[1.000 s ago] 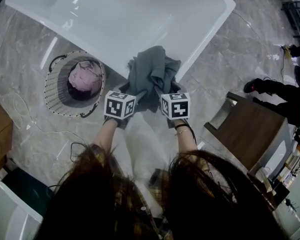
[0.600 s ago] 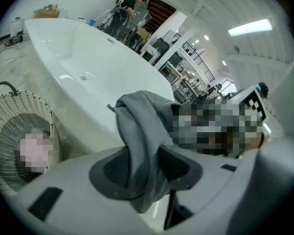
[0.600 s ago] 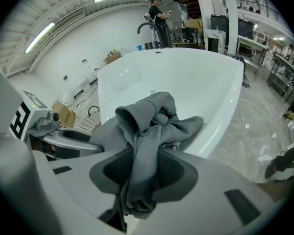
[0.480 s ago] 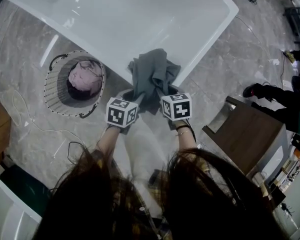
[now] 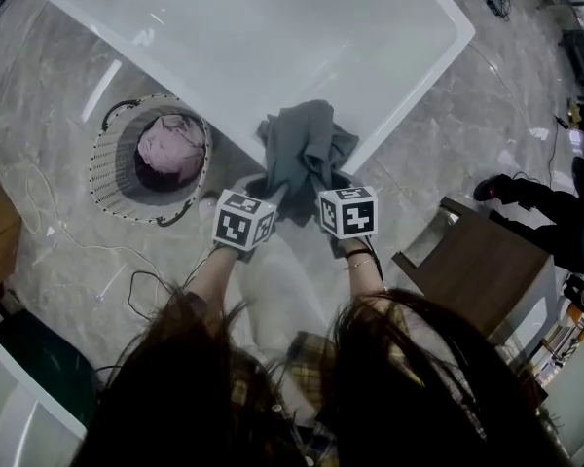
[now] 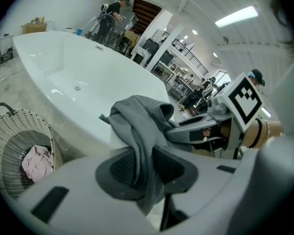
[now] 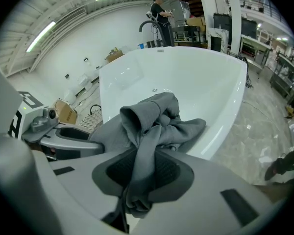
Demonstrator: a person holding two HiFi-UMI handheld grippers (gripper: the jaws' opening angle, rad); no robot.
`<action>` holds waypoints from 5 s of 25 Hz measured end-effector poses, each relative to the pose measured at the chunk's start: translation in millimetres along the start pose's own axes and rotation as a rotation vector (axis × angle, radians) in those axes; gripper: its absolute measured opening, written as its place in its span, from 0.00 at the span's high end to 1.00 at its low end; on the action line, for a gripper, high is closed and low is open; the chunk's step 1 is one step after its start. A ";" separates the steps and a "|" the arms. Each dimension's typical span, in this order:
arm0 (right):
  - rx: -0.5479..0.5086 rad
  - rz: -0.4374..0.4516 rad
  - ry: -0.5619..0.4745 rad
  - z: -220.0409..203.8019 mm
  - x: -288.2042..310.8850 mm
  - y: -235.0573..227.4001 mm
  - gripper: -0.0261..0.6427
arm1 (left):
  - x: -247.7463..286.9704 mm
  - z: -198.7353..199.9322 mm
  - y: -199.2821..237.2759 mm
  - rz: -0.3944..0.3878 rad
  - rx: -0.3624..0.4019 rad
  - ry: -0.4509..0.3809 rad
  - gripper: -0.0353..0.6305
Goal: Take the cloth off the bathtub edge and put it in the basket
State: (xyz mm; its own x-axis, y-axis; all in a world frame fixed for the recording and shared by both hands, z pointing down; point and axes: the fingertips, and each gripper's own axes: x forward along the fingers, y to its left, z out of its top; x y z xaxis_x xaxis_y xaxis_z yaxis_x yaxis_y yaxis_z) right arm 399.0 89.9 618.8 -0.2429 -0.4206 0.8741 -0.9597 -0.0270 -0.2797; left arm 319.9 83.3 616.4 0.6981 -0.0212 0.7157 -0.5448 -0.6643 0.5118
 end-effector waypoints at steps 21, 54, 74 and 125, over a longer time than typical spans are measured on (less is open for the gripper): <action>-0.037 0.084 -0.080 35.4 10.8 108.0 0.84 | -85.1 13.0 55.0 0.008 0.005 -0.145 0.84; -0.329 0.305 -0.195 137.0 46.8 431.8 0.85 | -354.6 -7.6 215.5 0.209 -0.073 -0.418 0.85; -0.347 0.325 -0.066 91.1 127.5 449.3 0.85 | -326.1 -75.2 278.9 0.227 -0.180 -0.344 0.85; -0.406 0.160 0.316 -11.3 330.9 353.5 0.80 | -157.3 -176.3 392.3 0.183 -0.242 0.116 0.85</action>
State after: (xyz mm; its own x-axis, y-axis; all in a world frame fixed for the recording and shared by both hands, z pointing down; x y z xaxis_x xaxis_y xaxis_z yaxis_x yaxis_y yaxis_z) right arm -22.2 -48.6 813.7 -0.3612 -0.0958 0.9275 -0.8695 0.3940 -0.2979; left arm -85.6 -42.2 788.3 0.5285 -0.0298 0.8484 -0.7609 -0.4597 0.4579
